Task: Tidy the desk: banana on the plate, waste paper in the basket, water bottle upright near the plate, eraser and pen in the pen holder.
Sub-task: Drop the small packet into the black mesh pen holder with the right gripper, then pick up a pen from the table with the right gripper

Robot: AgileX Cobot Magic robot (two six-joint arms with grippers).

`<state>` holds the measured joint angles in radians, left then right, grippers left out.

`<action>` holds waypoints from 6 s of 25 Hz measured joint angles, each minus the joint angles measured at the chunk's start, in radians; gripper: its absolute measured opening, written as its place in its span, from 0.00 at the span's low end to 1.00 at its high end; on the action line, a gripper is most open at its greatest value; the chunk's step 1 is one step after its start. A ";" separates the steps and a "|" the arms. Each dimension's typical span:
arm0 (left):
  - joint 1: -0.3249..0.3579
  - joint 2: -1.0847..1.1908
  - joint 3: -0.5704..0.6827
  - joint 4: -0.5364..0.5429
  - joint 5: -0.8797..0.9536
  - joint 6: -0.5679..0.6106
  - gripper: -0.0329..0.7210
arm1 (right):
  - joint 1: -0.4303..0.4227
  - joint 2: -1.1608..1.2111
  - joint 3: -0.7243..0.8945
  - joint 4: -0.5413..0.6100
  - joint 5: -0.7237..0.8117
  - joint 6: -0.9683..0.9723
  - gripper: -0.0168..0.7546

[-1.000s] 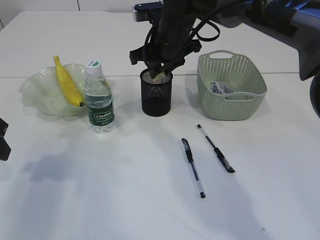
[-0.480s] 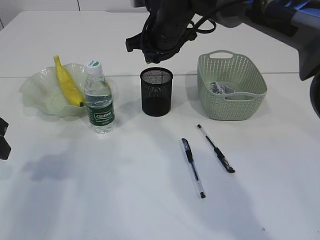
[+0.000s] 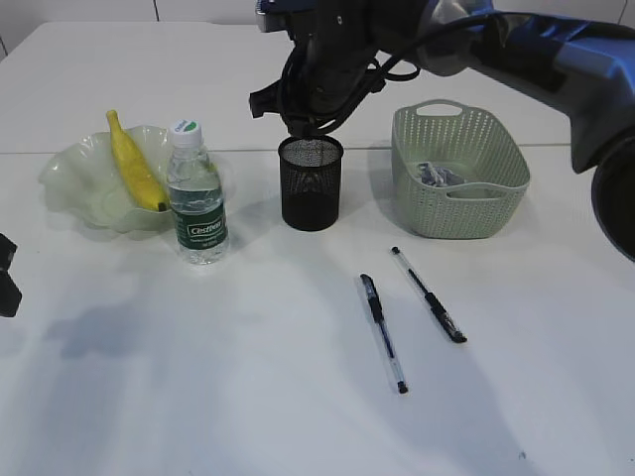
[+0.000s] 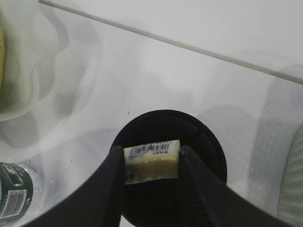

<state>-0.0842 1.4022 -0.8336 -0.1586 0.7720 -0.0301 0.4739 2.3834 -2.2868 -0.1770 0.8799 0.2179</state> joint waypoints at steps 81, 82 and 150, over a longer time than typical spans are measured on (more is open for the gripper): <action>0.000 -0.002 0.000 0.002 0.099 0.002 0.57 | -0.023 -0.397 0.673 0.072 0.352 -0.180 0.53; 0.000 -0.002 0.000 0.002 0.100 0.002 0.57 | -0.029 -0.403 0.700 0.088 0.351 -0.189 0.53; 0.000 -0.002 0.000 0.002 0.054 0.002 0.56 | -0.050 -0.205 0.786 0.287 0.001 0.021 0.37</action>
<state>-0.0842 1.4005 -0.8336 -0.1567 0.8258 -0.0285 0.4240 2.1781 -1.5005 0.1097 0.8813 0.2393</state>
